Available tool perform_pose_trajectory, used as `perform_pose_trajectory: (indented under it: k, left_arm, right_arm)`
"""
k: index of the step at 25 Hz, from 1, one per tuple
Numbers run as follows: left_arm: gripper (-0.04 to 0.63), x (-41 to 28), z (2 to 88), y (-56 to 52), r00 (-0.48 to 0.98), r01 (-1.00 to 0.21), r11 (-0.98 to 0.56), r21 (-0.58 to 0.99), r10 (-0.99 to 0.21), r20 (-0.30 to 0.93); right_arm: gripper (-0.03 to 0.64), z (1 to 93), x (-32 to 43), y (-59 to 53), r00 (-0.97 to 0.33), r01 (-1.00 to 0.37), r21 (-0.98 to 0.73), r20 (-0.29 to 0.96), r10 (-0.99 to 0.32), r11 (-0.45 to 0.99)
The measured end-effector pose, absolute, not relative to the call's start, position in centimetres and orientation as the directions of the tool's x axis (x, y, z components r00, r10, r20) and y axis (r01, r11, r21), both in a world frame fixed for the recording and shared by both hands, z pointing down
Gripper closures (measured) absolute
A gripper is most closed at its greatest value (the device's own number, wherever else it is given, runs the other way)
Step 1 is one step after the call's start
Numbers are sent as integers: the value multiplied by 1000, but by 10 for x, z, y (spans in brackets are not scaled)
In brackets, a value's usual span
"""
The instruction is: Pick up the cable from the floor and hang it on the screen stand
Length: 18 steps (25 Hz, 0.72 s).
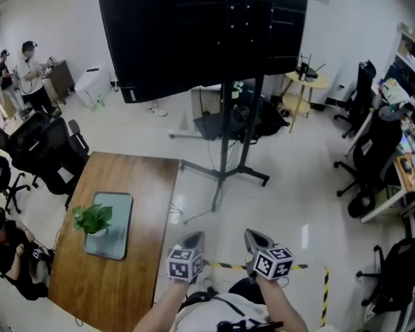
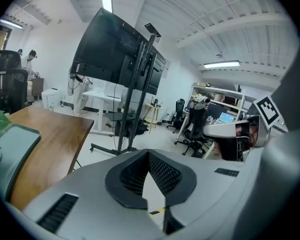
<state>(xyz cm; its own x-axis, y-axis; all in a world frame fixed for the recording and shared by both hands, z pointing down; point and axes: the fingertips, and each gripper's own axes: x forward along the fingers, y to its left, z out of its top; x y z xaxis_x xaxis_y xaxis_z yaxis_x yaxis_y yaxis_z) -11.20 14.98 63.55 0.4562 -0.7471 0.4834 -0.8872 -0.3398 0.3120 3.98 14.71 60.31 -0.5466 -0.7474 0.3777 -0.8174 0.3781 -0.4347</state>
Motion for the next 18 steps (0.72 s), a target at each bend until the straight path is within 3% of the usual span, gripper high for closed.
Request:
perform_pose_trajectory:
  k: [18]
  left_arm:
    - [595, -114, 647, -17, 448, -886, -308, 346, -761, 470]
  right_arm:
    - [614, 605, 22, -23, -568, -801, -441, 346, -747, 405]
